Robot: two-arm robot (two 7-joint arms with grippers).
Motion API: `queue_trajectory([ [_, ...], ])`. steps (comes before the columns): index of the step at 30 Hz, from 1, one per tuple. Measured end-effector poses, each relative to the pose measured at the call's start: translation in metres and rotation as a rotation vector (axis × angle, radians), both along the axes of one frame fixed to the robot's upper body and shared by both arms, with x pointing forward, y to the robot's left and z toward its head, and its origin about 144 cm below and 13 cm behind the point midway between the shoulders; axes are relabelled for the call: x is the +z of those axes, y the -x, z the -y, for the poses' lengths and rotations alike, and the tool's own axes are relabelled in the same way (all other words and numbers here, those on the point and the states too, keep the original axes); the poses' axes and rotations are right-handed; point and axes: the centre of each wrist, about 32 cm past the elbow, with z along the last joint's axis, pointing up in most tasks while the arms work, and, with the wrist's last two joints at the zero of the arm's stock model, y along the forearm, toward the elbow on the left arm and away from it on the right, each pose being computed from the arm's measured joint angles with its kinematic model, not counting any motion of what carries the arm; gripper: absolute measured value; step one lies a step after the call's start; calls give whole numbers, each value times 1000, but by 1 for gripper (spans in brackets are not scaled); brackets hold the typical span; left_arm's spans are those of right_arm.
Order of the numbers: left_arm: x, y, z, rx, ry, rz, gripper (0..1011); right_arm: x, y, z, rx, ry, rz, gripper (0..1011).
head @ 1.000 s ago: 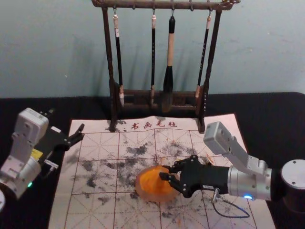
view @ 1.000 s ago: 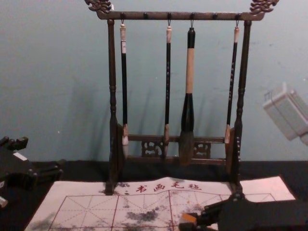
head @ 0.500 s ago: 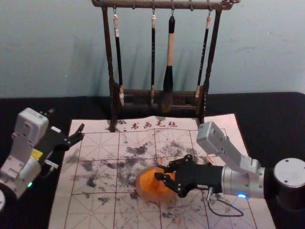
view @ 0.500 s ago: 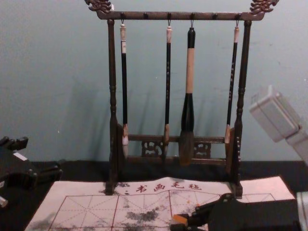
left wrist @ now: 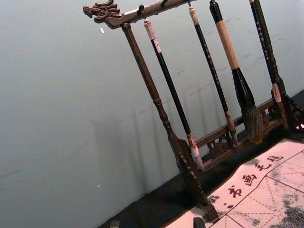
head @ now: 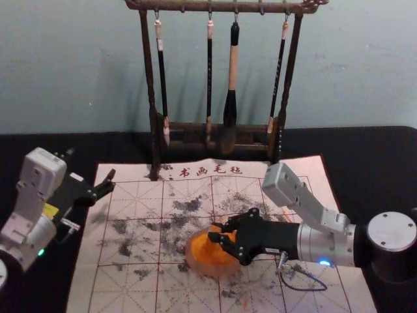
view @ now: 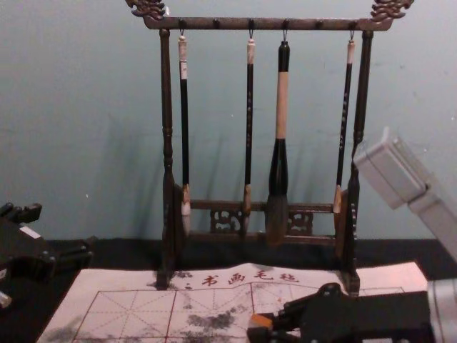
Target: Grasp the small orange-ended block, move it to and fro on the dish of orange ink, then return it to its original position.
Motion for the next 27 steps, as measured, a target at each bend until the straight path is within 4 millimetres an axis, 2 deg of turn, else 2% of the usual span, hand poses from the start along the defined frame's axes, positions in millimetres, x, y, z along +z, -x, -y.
queue_trajectory([
  [14, 0, 0, 0, 0, 0, 0, 1002, 1, -5, 7, -39, 4, -4, 106],
  [27, 0, 0, 0, 0, 0, 0, 1001, 1, 2, 20, -64, 1, -17, 106],
])
